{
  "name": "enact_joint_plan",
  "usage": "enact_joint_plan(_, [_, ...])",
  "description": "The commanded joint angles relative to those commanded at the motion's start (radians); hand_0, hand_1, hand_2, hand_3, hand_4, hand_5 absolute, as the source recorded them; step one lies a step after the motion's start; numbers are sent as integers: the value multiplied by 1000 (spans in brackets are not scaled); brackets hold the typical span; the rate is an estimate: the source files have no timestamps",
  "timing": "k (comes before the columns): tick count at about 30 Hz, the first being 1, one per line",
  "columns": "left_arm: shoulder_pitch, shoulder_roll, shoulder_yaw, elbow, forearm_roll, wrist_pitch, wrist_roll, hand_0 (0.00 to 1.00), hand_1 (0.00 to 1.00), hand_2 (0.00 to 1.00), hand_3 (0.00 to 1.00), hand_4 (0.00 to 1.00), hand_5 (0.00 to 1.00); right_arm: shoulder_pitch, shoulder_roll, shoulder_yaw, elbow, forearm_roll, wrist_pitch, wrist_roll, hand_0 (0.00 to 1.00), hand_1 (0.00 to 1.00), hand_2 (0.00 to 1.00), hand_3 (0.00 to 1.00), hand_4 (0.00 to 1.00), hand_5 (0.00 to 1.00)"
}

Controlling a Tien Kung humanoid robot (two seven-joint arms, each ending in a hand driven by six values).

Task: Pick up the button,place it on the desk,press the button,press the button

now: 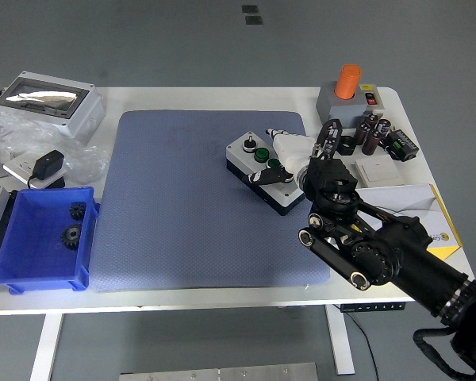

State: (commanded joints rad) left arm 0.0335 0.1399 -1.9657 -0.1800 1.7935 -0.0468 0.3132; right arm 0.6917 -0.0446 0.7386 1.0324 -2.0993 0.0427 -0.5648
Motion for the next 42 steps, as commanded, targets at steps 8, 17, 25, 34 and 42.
enact_joint_plan(8, [0,-2,-5,0,3,-8,-7,687,670,661,778,760,653,-1,5,-7,-17,-4,15,-17,666,752,841,998,998,648])
enact_joint_plan(17, [-1,-3,-9,0,3,-16,-24,688,670,662,776,770,661,4,9,-51,-35,-29,-14,-38,370,609,675,914,998,570])
enact_joint_plan(25, [-3,-3,-8,0,0,-19,-36,688,670,662,776,779,670,14,12,-91,-51,-71,-37,-45,257,508,571,747,890,374])
enact_joint_plan(34, [-4,-3,-7,0,-4,-20,-48,688,671,661,775,794,689,16,15,-125,-61,-92,-45,-38,195,436,451,554,600,13])
enact_joint_plan(42, [-3,-3,-11,0,-1,-16,-57,688,671,660,775,804,695,14,10,-151,-50,-79,-77,14,197,420,416,503,493,2])
